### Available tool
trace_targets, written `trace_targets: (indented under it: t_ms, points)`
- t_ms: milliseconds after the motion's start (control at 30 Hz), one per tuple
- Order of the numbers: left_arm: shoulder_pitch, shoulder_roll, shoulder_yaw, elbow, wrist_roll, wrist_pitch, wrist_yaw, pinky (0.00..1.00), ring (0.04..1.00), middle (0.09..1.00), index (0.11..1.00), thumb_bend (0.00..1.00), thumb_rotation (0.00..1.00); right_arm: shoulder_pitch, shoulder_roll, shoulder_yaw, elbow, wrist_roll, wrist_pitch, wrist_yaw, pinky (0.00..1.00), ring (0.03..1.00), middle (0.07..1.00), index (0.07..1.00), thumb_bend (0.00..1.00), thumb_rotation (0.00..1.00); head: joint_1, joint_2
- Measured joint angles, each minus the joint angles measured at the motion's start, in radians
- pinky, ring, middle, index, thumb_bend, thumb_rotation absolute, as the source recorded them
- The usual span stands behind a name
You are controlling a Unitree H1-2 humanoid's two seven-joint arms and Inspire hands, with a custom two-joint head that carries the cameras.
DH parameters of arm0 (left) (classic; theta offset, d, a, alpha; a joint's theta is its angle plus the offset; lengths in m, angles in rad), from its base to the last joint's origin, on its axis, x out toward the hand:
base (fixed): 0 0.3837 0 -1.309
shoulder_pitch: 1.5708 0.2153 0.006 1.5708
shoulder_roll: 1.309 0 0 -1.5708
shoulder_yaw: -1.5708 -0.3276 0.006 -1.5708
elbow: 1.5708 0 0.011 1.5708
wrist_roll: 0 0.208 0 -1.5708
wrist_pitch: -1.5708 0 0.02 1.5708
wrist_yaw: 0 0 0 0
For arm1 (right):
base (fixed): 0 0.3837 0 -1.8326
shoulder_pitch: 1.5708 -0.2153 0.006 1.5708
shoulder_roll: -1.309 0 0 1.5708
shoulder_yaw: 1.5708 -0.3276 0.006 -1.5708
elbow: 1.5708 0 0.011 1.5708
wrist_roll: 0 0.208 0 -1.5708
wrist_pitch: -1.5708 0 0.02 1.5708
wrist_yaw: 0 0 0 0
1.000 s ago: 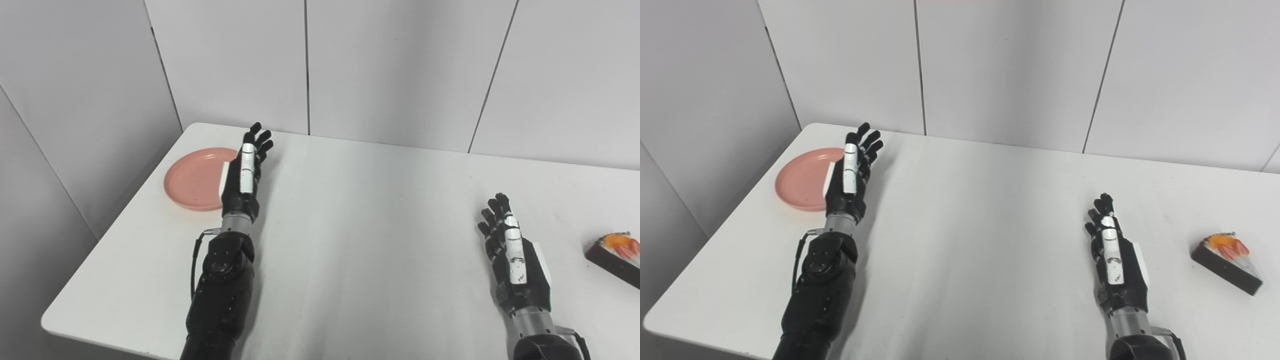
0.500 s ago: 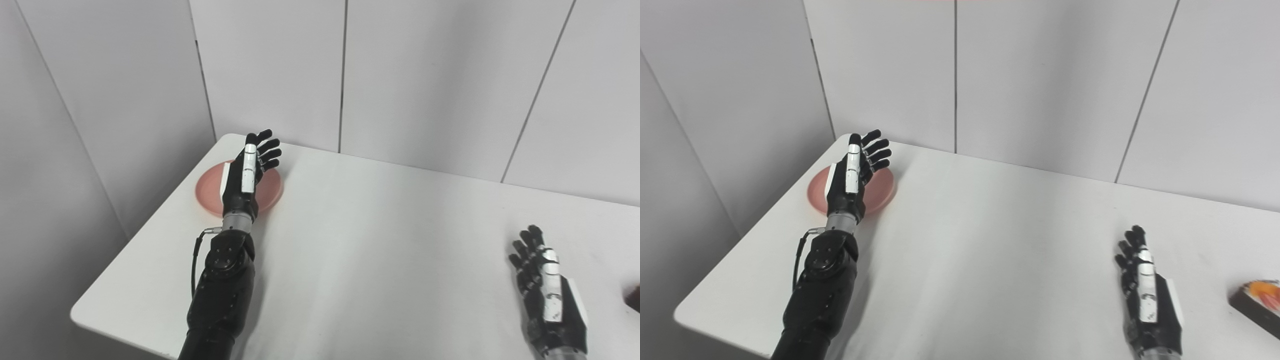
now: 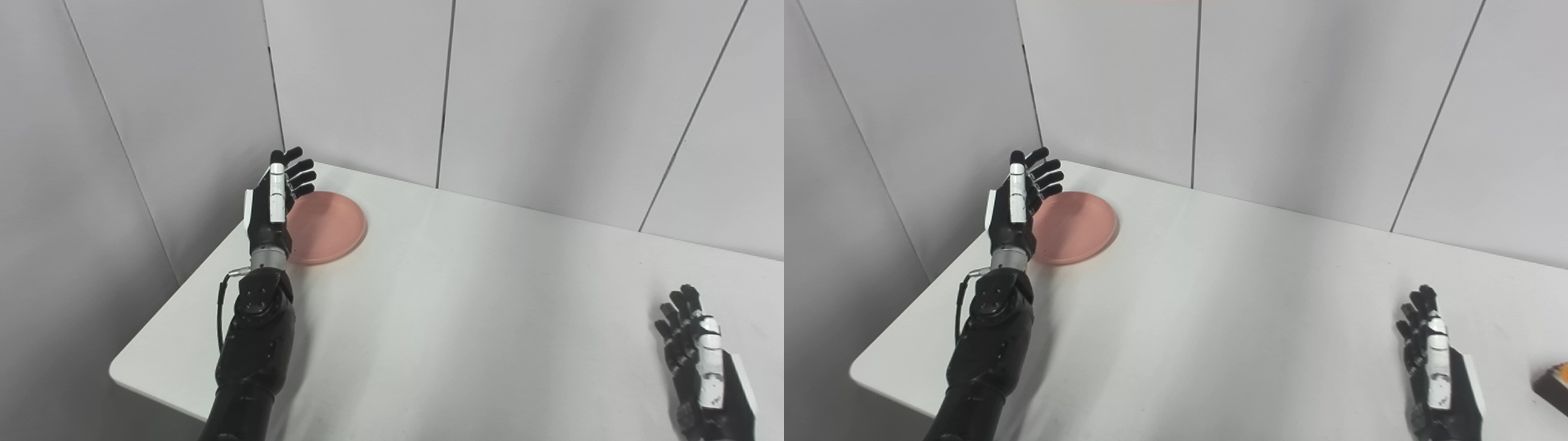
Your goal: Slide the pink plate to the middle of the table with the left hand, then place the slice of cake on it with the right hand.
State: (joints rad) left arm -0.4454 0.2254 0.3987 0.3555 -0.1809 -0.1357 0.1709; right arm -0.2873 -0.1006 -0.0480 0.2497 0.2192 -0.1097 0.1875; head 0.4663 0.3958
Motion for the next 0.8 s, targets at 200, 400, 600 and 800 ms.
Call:
trace_targets:
  t_ms: [200, 400, 600, 800]
  points:
    - [-0.003, 0.029, 0.035, 0.061, -0.003, -0.053, 0.031, 0.67, 0.667, 0.673, 0.687, 0.79, 1.00, 0.000, -0.006, -0.001, 0.001, 0.003, 0.000, 0.002, 1.00, 1.000, 1.000, 1.000, 0.50, 1.00, 0.014, -0.003]
    - [-0.021, 0.038, 0.061, 0.125, 0.005, -0.085, 0.086, 0.67, 0.670, 0.674, 0.688, 0.77, 1.00, 0.001, -0.012, -0.001, 0.001, 0.003, 0.000, 0.003, 1.00, 1.000, 1.000, 1.000, 0.48, 1.00, 0.031, -0.006]
    - [-0.027, 0.058, 0.072, 0.227, 0.003, -0.141, 0.101, 0.72, 0.715, 0.706, 0.720, 0.75, 1.00, 0.002, -0.013, -0.007, 0.000, 0.007, 0.000, 0.004, 1.00, 1.000, 1.000, 1.000, 0.48, 1.00, 0.032, -0.008]
    - [-0.028, 0.075, 0.072, 0.290, 0.004, -0.177, 0.121, 0.80, 0.778, 0.763, 0.768, 0.74, 1.00, 0.003, -0.015, -0.008, 0.001, 0.009, -0.001, 0.018, 1.00, 1.000, 1.000, 1.000, 0.44, 1.00, 0.032, -0.008]
